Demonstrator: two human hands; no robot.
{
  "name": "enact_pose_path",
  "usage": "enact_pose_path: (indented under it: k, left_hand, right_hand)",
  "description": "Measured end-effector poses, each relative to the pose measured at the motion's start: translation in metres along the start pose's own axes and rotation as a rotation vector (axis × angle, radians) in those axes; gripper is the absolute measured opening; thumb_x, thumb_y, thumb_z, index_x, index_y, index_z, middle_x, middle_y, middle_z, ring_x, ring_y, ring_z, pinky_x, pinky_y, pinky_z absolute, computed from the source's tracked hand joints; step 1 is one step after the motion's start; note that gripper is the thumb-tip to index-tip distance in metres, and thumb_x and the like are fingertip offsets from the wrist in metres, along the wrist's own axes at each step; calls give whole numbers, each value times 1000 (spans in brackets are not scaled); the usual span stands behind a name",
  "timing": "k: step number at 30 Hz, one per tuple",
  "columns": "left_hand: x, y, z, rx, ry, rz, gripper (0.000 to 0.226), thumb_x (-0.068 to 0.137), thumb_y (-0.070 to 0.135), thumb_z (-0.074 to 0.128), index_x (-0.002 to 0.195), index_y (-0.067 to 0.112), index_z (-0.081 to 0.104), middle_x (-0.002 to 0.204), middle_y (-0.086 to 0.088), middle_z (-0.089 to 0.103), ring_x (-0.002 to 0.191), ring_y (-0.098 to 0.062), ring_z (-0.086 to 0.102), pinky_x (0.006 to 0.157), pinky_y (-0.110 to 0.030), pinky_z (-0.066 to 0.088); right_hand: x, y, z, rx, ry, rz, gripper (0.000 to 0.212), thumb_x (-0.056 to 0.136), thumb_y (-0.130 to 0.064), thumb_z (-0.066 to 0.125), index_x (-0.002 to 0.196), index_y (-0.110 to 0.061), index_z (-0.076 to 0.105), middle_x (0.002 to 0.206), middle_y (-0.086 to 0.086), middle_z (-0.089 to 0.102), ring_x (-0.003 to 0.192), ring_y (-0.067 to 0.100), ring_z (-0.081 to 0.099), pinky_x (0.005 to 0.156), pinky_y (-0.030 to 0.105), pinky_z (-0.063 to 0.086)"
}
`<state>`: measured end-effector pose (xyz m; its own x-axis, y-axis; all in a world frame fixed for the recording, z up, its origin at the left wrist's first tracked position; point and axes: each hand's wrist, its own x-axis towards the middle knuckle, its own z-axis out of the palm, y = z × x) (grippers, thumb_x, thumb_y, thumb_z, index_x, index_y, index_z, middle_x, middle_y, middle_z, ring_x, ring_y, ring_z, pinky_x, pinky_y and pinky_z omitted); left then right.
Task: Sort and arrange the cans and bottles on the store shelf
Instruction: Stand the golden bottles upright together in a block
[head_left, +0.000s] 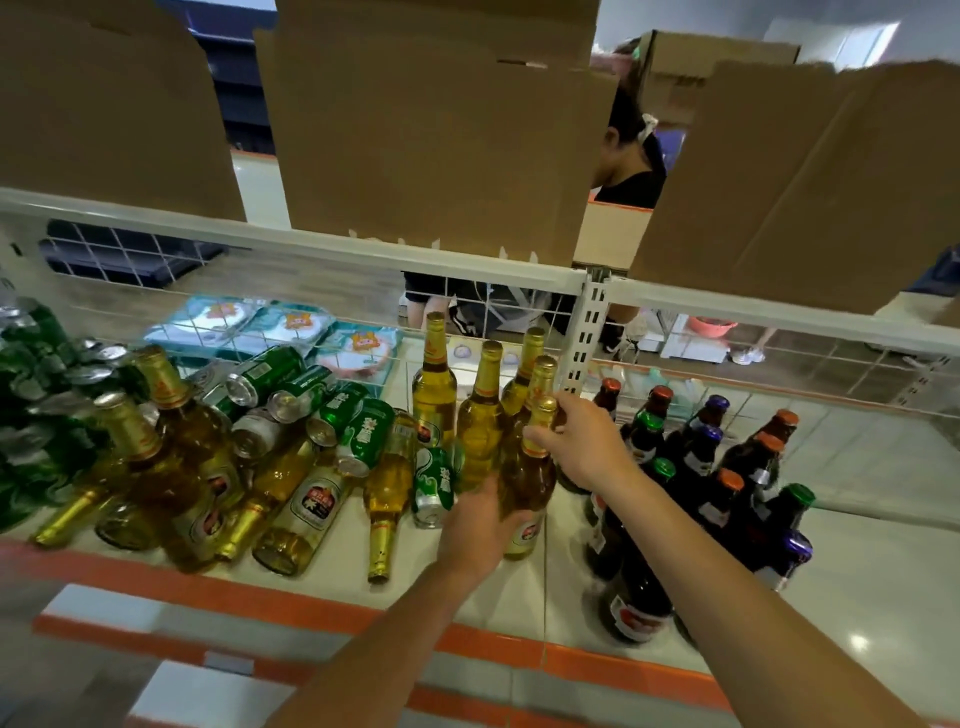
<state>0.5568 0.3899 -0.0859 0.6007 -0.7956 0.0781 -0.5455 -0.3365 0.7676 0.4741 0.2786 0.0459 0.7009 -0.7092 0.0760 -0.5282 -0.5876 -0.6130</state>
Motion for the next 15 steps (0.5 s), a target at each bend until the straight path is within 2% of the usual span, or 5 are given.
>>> enact_pose_path:
  k: [4,7,11,15]
  left_hand:
    - [5,-3,-9,35,-19,20,53,85,46,70,130,25,51,116,2,68,104,-19,66,84,-37,55]
    - [7,-8,-12,16,-40,38,52,86,46,69,128,24,51,116,1,67,104,-22,66,83,-37,55]
    - [5,-16,-11,12,-40,45,50,87,46,69,126,21,51,111,-1,67,100,-22,66,80,-33,54]
    - [6,-17,-12,71,-50,23,52,87,49,67,127,20,49,110,-2,67,100,-23,66,80,-36,56]
  right_hand:
    - [2,-9,7,-34,25,78,17,90,-34,69,103,-23,64,94,-6,67,91,16,63,77,34,51]
    - [2,-14,10,23,41,143,11,89,-31,71,88,-28,60,84,-6,66,80,19,64,79,42,56]
    - [-1,-20,16,84,60,220,17,88,-28,74,99,-21,63,92,2,70,84,25,68,81,51,58]
    - [-4,-24,21,34,105,231,19,89,-28,72,103,-19,62,94,1,69,86,23,67,82,48,58]
